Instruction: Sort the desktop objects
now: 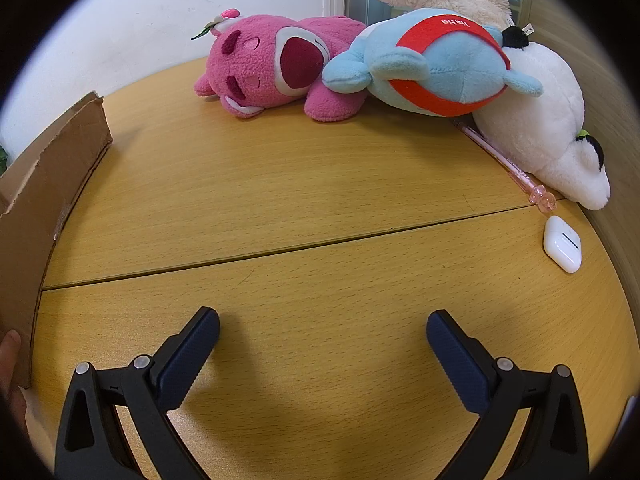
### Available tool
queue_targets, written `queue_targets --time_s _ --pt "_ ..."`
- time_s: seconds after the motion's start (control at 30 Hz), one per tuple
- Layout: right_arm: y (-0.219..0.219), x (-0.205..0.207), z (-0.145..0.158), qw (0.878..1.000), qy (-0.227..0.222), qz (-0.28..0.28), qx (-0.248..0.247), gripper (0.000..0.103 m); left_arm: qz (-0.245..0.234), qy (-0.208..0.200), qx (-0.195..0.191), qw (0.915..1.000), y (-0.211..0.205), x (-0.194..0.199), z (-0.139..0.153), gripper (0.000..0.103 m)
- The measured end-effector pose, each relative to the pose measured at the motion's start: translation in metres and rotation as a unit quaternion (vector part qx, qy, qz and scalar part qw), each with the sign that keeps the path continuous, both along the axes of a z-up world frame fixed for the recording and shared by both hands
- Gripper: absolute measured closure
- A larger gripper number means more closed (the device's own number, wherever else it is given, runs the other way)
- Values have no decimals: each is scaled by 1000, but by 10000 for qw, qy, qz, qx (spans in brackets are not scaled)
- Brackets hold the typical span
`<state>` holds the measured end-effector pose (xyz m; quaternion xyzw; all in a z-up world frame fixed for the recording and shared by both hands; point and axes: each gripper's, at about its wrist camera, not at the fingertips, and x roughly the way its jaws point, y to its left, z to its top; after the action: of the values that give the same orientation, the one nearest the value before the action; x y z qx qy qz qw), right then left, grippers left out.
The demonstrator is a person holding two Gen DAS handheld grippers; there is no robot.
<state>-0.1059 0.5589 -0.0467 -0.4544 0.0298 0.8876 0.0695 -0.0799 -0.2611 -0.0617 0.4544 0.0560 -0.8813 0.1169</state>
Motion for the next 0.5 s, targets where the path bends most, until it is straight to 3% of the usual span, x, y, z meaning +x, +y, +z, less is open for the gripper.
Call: queue_targets --time_s 0.5 --pt "0 0 0 10000 -1 6 0 0 2 1 -1 10000 0 0 0 0"
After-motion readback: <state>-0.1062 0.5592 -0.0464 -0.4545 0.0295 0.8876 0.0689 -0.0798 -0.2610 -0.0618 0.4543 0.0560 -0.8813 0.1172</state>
